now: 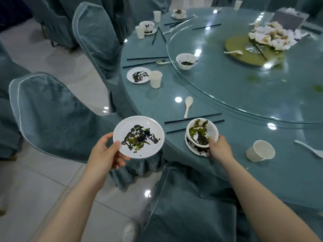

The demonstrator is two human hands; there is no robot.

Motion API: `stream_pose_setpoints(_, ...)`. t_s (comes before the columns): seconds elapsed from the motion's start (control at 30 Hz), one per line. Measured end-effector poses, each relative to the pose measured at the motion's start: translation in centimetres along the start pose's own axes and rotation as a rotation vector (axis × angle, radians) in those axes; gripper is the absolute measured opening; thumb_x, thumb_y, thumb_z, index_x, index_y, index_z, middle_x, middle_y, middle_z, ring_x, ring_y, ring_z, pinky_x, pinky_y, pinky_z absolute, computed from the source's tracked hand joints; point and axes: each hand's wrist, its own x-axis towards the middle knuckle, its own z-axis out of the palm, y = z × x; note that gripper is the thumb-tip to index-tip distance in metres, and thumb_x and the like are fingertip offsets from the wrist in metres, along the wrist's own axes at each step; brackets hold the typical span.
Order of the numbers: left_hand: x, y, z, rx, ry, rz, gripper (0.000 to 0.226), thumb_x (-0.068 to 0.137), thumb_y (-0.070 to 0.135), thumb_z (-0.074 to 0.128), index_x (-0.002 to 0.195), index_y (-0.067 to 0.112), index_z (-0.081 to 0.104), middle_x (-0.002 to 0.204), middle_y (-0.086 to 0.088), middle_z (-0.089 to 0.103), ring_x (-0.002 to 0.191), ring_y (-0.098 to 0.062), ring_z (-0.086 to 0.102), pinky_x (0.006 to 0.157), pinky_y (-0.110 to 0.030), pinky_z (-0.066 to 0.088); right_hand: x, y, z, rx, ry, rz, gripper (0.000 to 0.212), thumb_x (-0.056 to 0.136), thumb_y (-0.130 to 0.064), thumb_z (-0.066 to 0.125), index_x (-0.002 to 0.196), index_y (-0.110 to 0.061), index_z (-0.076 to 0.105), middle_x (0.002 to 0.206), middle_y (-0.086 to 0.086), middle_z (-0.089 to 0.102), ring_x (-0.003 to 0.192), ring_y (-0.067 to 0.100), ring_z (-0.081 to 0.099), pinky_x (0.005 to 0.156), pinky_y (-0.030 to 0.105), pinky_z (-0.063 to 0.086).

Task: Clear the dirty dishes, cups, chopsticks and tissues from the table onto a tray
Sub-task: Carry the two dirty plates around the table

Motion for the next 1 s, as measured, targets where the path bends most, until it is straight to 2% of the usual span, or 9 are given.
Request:
stream_pose_setpoints(0.07, 0.7, -0.4, 0.4, 0.023, -0.042, -0.013, 0.023, 0.098, 0.018, 0.045, 0.119, 0.026, 0.049, 0.057, -0.011, 0.066, 0.039, -0.014, 0.051, 0.036, -0.023, 0.038, -0.1, -0.4, 0.1, 0.185, -0.023, 0.033, 0.029, 0.097, -0.020, 0.035, 0.121, -0.012, 0.048, 0.066, 0.012, 0.068, 0.042, 0.017, 0.055, 0.042, 0.024, 0.040)
stream_pose_setpoints(0.13, 1.4, -0.5, 1.0, 0.034, -0.074, -0.020, 0.022, 0.098, 0.018, 0.045, 0.118, 0.025, 0.050, 0.057, -0.011, 0.066, 0.038, -0.014, 0.052, 0.036, -0.022, 0.038, -0.5, -0.5, -0.2, 0.327, 0.005, 0.034, 0.026, 0.095, -0.014, 0.036, 0.116, -0.012, 0.052, 0.066, 0.015, 0.067, 0.042, 0.018, 0.054, 0.041, 0.025, 0.040)
stream_pose_setpoints(0.27, 2.8, -0.1, 3.0, 0.047, -0.135, -0.004, 0.022, 0.098, 0.015, 0.045, 0.117, 0.025, 0.049, 0.055, -0.010, 0.066, 0.037, -0.013, 0.051, 0.035, -0.020, 0.037, -1.7, 1.0, -2.0, 0.447, 0.130, 0.015, 0.018, 0.096, -0.020, 0.042, 0.108, -0.016, 0.055, 0.061, 0.009, 0.064, 0.037, 0.010, 0.051, 0.037, 0.022, 0.037)
stream_pose_setpoints(0.43, 4.5, -0.6, 7.8, 0.132, -0.267, 0.013, 0.024, 0.098, 0.014, 0.042, 0.118, 0.026, 0.046, 0.056, -0.010, 0.067, 0.036, -0.012, 0.052, 0.036, -0.018, 0.037, -3.8, 5.2, -4.6, 0.457, 0.254, 0.002, 0.014, 0.095, -0.022, 0.047, 0.102, -0.022, 0.059, 0.053, 0.002, 0.061, 0.034, 0.010, 0.047, 0.036, 0.020, 0.035)
stream_pose_setpoints(0.53, 5.2, -1.7, 11.0, 0.209, -0.348, -0.018, 0.026, 0.099, 0.014, 0.041, 0.123, 0.024, 0.044, 0.055, -0.009, 0.067, 0.037, -0.013, 0.052, 0.038, -0.018, 0.037, -5.8, 7.5, -5.2, 0.456, 0.262, 0.018, 0.014, 0.095, -0.022, 0.050, 0.102, -0.023, 0.061, 0.058, 0.002, 0.062, 0.037, 0.010, 0.051, 0.038, 0.024, 0.040)
stream_pose_setpoints(0.7, 5.9, -3.2, 16.4, 0.288, -0.454, -0.068, 0.032, 0.100, 0.017, 0.040, 0.131, 0.024, 0.040, 0.061, -0.012, 0.069, 0.038, -0.012, 0.053, 0.036, -0.020, 0.038, -7.9, 10.5, -5.9, 0.522, 0.259, 0.095, 0.013, 0.097, -0.022, 0.048, 0.094, -0.028, 0.060, 0.049, 0.001, 0.061, 0.035, 0.008, 0.047, 0.037, 0.021, 0.038)
stream_pose_setpoints(0.93, 6.6, -4.9, 20.6, 0.292, -0.456, -0.099, 0.033, 0.099, 0.023, 0.043, 0.131, 0.031, 0.041, 0.065, -0.011, 0.071, 0.045, -0.020, 0.052, 0.037, -0.018, 0.039, -8.4, 11.9, -5.8, 0.563, 0.219, 0.128, 0.013, 0.096, -0.022, 0.047, 0.094, -0.026, 0.060, 0.056, 0.004, 0.065, 0.039, 0.006, 0.050, 0.039, 0.017, 0.039)
stream_pose_setpoints(1.0, 6.8, -5.2, 21.0, 0.350, -0.477, -0.068, 0.033, 0.099, 0.025, 0.043, 0.129, 0.040, 0.040, 0.064, -0.010, 0.071, 0.040, -0.016, 0.050, 0.035, -0.019, 0.039, -8.3, 12.2, -5.7, 0.564, 0.210, 0.143, 0.013, 0.097, -0.022, 0.047, 0.097, -0.022, 0.061, 0.060, 0.004, 0.065, 0.040, 0.006, 0.052, 0.040, 0.017, 0.040)
